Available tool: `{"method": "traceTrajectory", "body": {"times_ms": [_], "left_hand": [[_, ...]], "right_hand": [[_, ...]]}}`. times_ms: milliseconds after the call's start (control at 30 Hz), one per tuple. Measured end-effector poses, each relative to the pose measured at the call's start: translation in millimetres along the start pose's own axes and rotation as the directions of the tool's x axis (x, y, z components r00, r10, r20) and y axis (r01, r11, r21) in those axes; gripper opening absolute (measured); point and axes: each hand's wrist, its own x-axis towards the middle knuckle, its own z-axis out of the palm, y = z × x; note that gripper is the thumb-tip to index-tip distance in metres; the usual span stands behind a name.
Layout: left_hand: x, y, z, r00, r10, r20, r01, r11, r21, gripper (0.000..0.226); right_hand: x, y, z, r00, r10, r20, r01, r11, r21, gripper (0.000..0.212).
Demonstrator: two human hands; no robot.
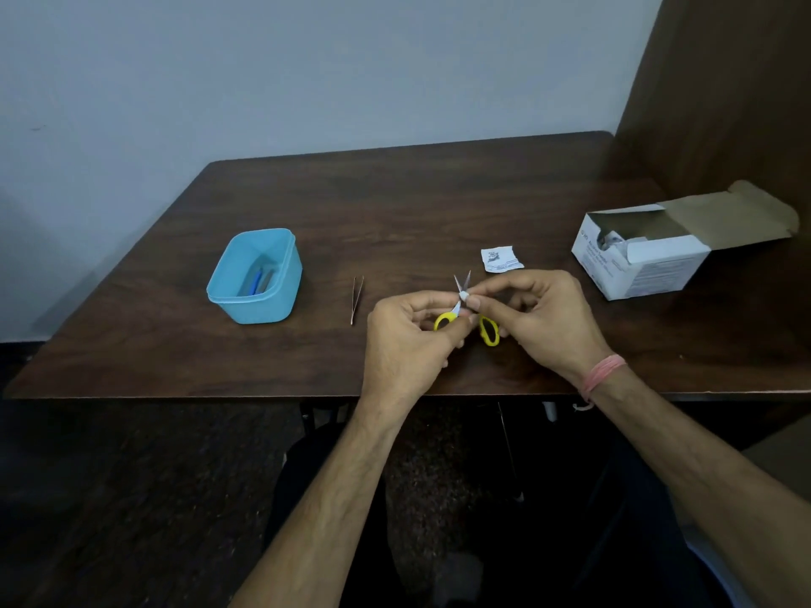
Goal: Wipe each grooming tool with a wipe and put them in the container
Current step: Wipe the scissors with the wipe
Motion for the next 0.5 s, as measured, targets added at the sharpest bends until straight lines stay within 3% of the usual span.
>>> {"method": "traceTrajectory", "body": {"times_ms": [300,500], "left_hand": [[3.7,-2.2,-0.6,0.999,0.054,0.011,-0.053,0.999,-0.010,0.015],[1.6,-3.2,1.8,0.995,0.097,0.019,-0.098,0.992,0.078,0.014]], "right_hand": [[0.9,-0.7,-3.4,0.998,0.013,0.054,-0.018,0.996,0.091,0.004],[0.0,2.0,-5.2,0.999,0.002,0.044,-0.006,0.995,0.098,0.008]]}}
